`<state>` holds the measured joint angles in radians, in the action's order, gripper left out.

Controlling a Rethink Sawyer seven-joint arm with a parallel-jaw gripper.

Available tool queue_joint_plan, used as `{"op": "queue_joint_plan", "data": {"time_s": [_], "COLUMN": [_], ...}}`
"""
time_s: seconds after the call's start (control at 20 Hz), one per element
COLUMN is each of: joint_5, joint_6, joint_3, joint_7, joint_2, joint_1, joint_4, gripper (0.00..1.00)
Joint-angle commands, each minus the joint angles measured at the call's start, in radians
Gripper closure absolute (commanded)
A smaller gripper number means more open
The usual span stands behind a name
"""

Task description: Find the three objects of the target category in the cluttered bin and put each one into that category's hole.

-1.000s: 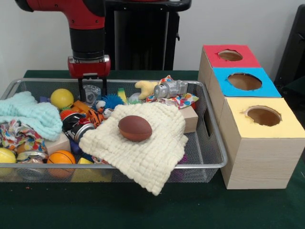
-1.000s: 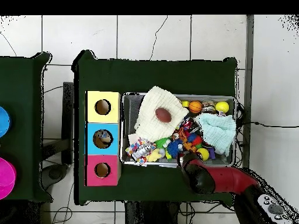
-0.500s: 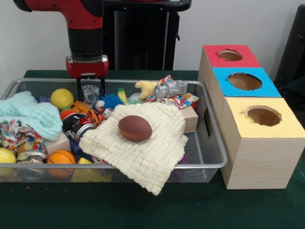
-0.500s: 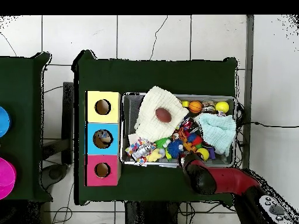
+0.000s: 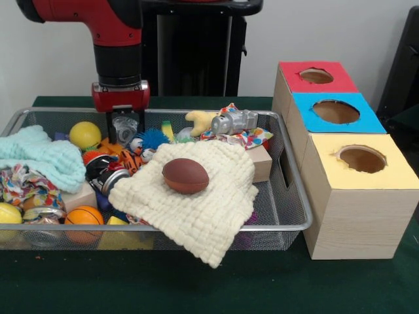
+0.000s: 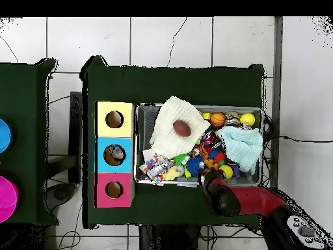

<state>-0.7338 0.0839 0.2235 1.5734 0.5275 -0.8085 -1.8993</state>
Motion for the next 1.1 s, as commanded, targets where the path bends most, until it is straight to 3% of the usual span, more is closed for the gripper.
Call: {"op": "queue_joint_plan", "data": {"time_s": [0.05,0.8,0.85,1.1], "joint_5": [-0.069,-0.059,-0.056,-0.05], "joint_6": [-0.025,0.005,0.006,0.012], "joint_3": [-0.005,-0.035,-0.035,-0.045], "joint_7": [0.047,0.056,0.055,0.061], "joint_2": [-0.066,-0.055,-0.054,-0.052], "joint_1": [0.017,0.048,0.049,0.063], "joint_4": [0.098,0.097,0.096,0.093], "gripper": [0.0,0.0,1.0,1.0]}}
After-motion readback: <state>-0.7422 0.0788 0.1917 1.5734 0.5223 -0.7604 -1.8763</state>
